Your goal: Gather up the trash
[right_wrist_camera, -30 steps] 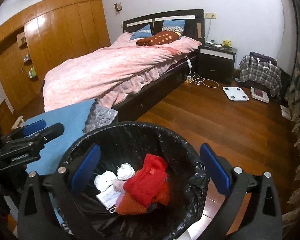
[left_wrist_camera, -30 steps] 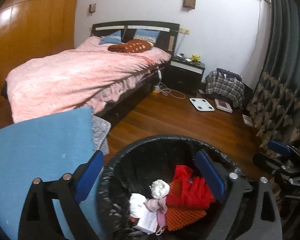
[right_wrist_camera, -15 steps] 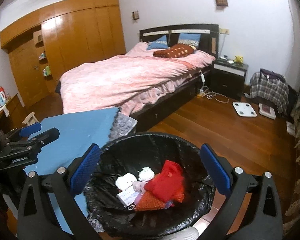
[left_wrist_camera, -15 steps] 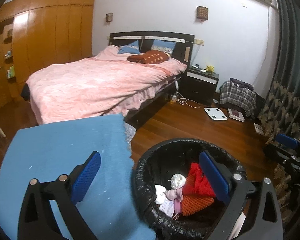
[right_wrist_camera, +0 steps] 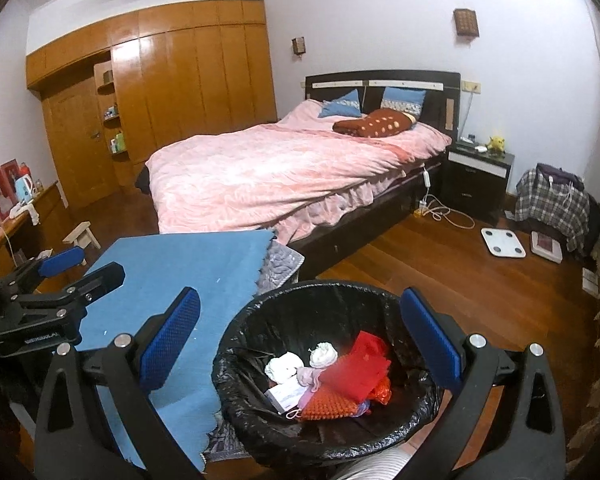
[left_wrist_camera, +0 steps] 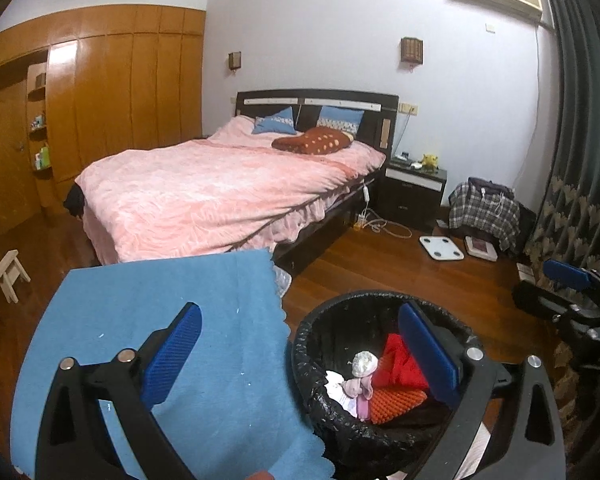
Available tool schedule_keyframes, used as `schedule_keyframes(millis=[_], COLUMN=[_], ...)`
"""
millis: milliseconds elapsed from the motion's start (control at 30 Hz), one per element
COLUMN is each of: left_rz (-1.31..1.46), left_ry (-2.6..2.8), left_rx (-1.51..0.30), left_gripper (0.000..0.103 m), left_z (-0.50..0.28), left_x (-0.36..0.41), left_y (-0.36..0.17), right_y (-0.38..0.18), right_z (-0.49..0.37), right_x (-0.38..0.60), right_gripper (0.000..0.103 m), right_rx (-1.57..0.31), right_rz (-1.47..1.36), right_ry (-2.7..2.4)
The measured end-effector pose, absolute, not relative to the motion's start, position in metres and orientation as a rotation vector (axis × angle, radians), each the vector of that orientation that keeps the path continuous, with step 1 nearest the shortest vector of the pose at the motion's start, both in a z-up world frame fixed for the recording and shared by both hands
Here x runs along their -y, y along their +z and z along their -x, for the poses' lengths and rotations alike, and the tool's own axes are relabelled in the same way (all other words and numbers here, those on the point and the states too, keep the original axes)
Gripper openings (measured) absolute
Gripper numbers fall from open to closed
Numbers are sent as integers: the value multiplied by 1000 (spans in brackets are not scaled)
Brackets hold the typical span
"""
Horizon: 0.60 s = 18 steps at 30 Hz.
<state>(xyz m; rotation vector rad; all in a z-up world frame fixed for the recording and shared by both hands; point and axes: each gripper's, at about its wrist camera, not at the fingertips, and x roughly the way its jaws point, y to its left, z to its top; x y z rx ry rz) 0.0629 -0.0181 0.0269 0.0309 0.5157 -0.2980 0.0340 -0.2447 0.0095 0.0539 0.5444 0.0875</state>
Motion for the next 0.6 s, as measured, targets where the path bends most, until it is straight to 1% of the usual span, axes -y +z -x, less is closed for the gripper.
schedule_keyframes(millis=[600], left_rz=[-49], left_ry=[-289], left_rx=[-507], left_gripper=[97], left_z=[-42], left_x=[17], left_y=[33], right_y=[11], right_z=[-23], right_x=[225], right_gripper=[97], right_rx=[-542], right_rz=[-33], right_ry=[120])
